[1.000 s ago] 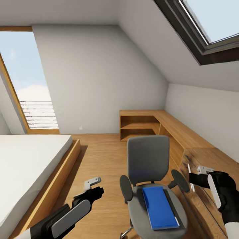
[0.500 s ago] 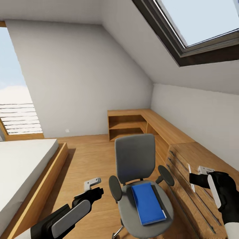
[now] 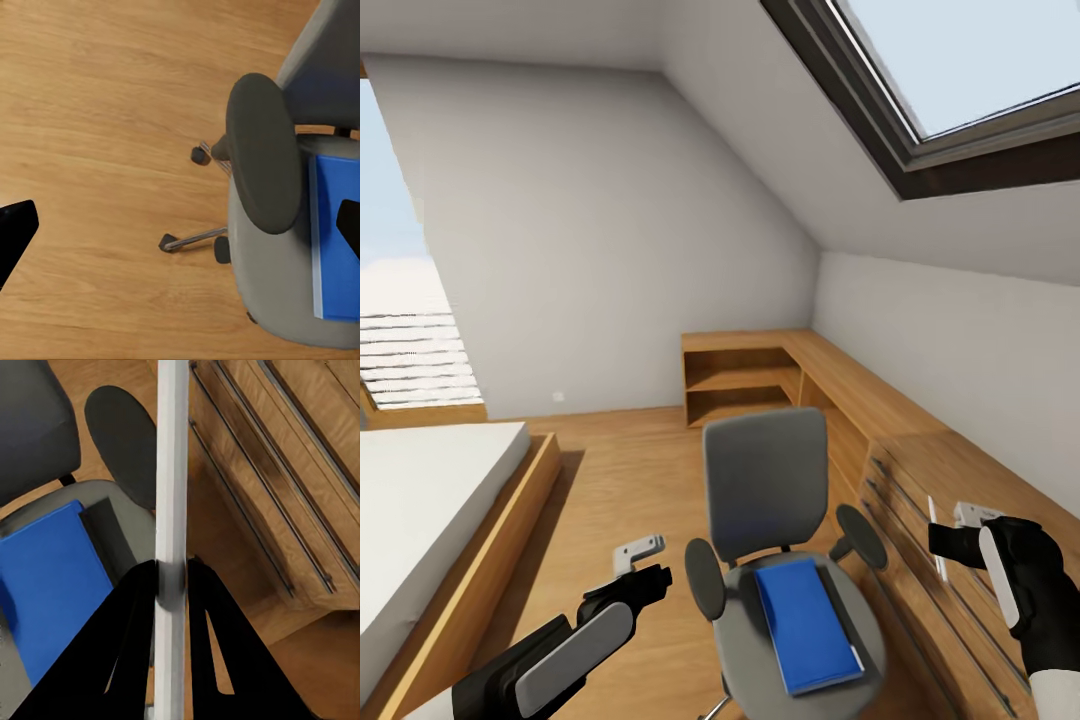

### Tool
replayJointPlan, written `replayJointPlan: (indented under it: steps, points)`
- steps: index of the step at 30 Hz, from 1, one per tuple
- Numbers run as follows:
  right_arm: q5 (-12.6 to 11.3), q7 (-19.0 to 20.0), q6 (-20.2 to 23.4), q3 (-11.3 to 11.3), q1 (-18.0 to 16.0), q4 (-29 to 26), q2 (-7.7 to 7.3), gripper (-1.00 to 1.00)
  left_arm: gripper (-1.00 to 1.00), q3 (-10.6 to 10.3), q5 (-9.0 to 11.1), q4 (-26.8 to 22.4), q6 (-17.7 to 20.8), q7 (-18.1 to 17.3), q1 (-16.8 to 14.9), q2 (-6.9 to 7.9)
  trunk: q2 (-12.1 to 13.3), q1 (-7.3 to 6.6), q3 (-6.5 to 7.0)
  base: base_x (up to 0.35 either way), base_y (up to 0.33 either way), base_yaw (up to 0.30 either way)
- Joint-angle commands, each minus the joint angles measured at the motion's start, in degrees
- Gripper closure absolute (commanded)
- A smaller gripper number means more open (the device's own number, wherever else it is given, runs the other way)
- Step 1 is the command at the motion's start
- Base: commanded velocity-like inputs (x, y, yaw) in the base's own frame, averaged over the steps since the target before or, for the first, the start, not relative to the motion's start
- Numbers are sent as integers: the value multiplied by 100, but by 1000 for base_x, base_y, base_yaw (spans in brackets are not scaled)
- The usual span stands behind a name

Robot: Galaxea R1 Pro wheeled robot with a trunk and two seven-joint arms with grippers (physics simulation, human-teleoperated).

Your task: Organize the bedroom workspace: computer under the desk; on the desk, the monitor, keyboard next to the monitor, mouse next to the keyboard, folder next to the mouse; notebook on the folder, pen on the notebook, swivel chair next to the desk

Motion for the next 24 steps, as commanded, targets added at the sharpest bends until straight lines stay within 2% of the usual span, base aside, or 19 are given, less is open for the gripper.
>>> replayJointPlan:
  steps: [1,7,24]
  points:
    - [-27,17,25,-8,-5,-4,0,100,-100,-10,6,-8,36,29,-9,4,-8,5,-10,215,0,-19]
    - [-21,17,25,-8,-5,-4,0,100,-100,-11,12,-8,37,36,-9,3,-8,5,-10,74,0,-168]
    - [-19,18,25,-8,-5,-1,0,100,-100,-11,8,-8,37,37,-9,-4,-8,5,-10,4,0,-263]
